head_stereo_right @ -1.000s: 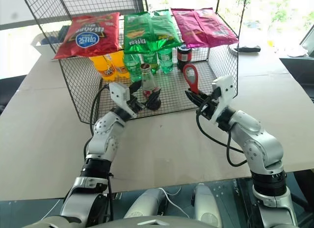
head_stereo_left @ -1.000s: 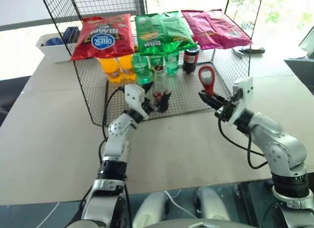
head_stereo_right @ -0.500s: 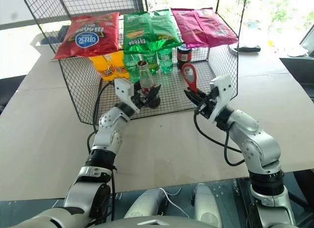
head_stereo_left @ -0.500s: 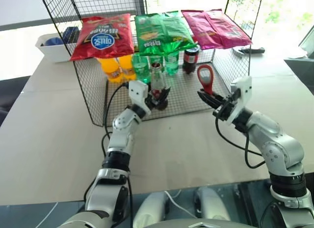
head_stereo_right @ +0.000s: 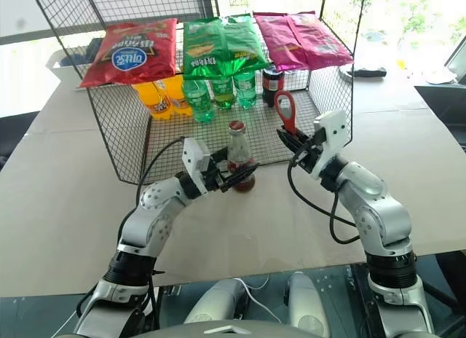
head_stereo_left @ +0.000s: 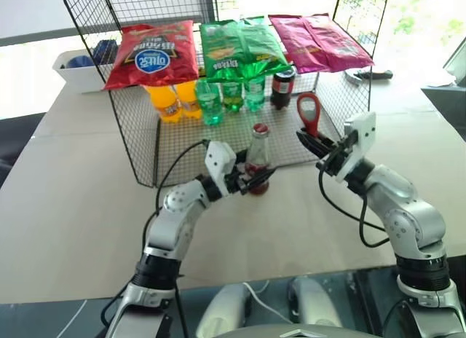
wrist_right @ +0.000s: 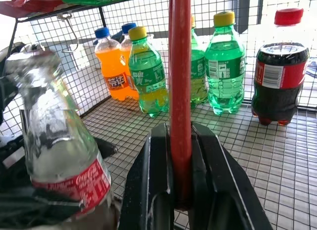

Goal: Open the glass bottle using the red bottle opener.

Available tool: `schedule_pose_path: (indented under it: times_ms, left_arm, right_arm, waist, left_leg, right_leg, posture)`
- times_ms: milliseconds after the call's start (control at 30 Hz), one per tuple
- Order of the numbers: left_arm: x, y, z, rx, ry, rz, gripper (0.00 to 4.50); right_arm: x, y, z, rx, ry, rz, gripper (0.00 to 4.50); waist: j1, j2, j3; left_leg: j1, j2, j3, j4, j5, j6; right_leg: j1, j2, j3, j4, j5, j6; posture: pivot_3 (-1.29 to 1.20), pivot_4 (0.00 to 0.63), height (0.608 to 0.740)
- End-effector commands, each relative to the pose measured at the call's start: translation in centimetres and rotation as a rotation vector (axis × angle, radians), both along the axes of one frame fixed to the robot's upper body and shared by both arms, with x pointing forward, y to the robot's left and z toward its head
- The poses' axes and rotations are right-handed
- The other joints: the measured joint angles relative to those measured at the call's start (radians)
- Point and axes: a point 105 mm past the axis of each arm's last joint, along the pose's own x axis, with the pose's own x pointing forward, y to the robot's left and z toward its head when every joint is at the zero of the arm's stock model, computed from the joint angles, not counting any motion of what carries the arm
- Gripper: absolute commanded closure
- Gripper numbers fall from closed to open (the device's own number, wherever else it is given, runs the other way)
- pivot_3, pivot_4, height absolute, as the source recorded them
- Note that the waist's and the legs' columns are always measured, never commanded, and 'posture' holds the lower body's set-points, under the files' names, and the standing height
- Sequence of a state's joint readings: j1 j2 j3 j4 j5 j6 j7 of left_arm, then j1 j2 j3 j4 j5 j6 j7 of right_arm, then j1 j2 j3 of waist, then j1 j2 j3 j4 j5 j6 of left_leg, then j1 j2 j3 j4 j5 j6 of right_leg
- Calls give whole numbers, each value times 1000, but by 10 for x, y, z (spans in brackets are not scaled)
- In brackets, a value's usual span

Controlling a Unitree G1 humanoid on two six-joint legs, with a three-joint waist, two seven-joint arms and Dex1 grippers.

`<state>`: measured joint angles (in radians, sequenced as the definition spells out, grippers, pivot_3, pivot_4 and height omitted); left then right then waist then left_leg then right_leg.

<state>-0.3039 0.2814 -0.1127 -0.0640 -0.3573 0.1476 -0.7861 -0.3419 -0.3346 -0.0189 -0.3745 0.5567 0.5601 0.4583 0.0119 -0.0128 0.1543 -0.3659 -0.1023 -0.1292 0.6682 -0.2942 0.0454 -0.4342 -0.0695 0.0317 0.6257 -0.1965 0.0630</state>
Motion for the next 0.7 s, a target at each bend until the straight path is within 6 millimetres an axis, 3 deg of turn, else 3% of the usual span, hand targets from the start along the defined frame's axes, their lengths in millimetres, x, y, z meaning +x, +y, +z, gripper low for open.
schedule_pose_path:
  times_ms: [33,100,133,200,700]
  left_arm:
    - [-3,-3,20,-10,-113,2,1803]
    - [-2,-3,20,-22,-126,16,1803]
    - [-2,-3,20,-24,-127,16,759]
    - [-4,-4,18,-20,-128,11,85]
    - [-9,1,45,-125,-172,28,32]
  right_arm:
    - [-2,-2,15,15,-67,-5,4500]
    - [-2,-3,15,14,-66,-7,4500]
    - [-2,-3,15,13,-67,-8,4500]
    - [-1,-3,15,12,-68,-9,4500]
    - [2,-1,15,10,-68,4,4500]
  waist:
    - [0,0,0]
    - [0,0,0]
    - [0,0,0]
    - [0,0,0]
    - [0,0,0]
  left_leg:
    - [0,0,0,0,0,0]
    - [0,0,0,0,0,0]
    - [0,0,0,0,0,0]
    - [0,0,0,0,0,0]
    - [0,0,0,0,0,0]
  right_leg:
    - [0,0,0,0,0,0]
    - [0,0,0,0,0,0]
    - [0,0,0,0,0,0]
    - [0,-1,0,-1,0,0]
    - [0,0,0,0,0,0]
  posture:
    - [0,150,734]
    - [0,150,734]
    - [0,150,734]
    - [0,150,734]
    - [0,150,734]
